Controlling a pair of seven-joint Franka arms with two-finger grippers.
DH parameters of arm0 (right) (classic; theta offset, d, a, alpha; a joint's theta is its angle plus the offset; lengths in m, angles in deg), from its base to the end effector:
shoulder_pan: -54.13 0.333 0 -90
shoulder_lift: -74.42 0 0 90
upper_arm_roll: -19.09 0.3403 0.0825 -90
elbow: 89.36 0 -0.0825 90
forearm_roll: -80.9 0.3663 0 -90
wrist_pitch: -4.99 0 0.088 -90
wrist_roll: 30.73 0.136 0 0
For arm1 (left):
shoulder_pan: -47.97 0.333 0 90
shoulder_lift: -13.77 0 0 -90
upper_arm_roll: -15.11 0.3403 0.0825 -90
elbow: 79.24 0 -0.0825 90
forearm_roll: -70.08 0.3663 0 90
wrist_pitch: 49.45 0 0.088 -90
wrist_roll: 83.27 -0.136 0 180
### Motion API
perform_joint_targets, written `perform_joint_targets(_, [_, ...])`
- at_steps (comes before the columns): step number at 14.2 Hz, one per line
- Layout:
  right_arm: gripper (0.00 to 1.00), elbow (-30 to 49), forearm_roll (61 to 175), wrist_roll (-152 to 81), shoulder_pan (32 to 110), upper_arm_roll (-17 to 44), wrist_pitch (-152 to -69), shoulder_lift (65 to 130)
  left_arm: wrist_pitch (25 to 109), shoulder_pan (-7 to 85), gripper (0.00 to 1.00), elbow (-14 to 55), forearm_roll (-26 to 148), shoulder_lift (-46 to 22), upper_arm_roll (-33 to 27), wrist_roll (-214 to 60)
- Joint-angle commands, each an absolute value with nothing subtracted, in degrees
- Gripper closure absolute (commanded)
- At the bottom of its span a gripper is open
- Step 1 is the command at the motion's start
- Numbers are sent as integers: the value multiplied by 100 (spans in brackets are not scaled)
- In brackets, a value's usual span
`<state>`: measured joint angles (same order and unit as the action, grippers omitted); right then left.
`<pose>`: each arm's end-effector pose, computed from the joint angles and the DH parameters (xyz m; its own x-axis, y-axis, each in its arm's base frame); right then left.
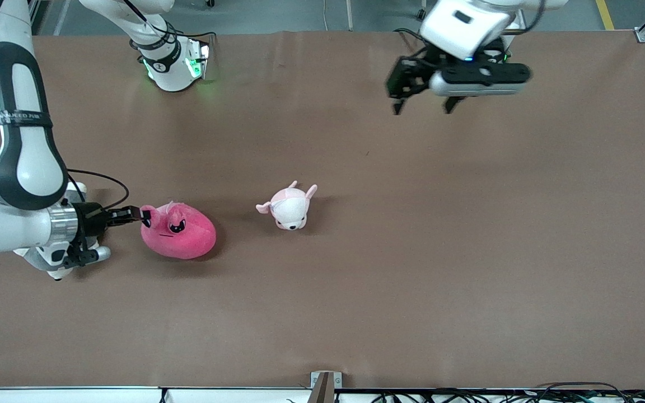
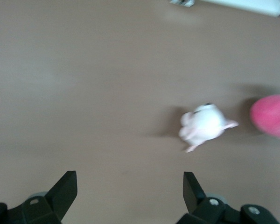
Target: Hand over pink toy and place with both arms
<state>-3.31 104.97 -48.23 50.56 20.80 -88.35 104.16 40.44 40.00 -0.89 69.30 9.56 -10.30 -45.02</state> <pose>0.6420 0.0296 0.3543 0.9414 0.2216 -0.2542 0.0763 -0.8743 -0.4794 0.4745 -0.3012 0.6758 0.9928 0.0915 0.0778 0.0819 -0.9896 0.1186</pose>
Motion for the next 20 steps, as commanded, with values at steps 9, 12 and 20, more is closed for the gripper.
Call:
perform_joint_targets(9, [100,-789,10534,-6140,5009,2129,-8765,11010,4088,6448,0,1294,6920,1658,-1073,-7868])
perform_joint_targets(12, [2,-806,10516,-6087,5000,2112,-8782,11001,4450,6712,0,1727,6920,1940,-1064,-8081])
perform_joint_targets(20, [0,-1457,10184,-4833,4859,1962,-8186,10387,4503,6827,0,1085,6937,1650,-1082,-8064])
